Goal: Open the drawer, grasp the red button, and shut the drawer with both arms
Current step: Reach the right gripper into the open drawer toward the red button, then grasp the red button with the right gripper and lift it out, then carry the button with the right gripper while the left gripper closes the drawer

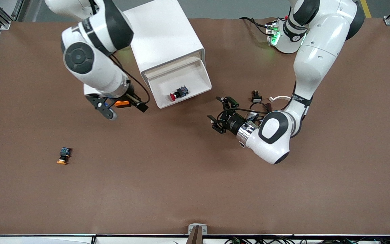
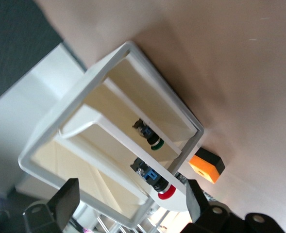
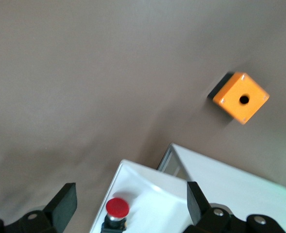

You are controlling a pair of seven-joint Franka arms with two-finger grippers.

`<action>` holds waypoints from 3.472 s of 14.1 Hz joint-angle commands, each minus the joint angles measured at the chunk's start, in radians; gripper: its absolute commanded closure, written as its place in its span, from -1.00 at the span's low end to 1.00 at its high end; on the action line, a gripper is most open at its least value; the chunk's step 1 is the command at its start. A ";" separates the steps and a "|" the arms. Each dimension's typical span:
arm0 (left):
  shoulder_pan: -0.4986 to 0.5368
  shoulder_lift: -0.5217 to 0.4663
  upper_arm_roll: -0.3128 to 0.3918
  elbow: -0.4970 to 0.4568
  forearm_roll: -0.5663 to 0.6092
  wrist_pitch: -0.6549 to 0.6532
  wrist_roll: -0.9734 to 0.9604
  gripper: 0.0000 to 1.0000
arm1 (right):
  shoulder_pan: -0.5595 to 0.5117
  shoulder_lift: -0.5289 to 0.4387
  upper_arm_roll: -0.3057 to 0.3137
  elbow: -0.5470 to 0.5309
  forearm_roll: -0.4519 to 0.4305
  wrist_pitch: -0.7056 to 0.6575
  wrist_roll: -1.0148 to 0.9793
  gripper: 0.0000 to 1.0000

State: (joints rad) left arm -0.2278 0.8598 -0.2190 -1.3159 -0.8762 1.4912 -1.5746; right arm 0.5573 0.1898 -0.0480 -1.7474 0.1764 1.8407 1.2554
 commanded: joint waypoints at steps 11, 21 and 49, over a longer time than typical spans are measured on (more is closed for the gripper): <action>0.022 -0.117 0.003 0.024 0.401 0.336 0.508 -0.99 | 0.274 0.036 -0.013 -0.218 0.020 0.376 0.347 -0.99; -0.038 -0.188 0.003 0.050 0.677 0.431 0.492 -0.95 | 0.303 0.034 -0.012 -0.271 0.020 0.459 0.354 0.56; -0.353 -0.154 -0.010 0.030 0.955 0.452 0.329 -0.98 | -0.485 0.238 -0.021 -0.003 -0.083 0.265 -1.120 1.00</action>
State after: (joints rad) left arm -0.5502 0.7035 -0.2311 -1.2832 0.0866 1.9261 -1.2298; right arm 0.1349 0.3543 -0.0895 -1.8122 0.0975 2.0941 0.2161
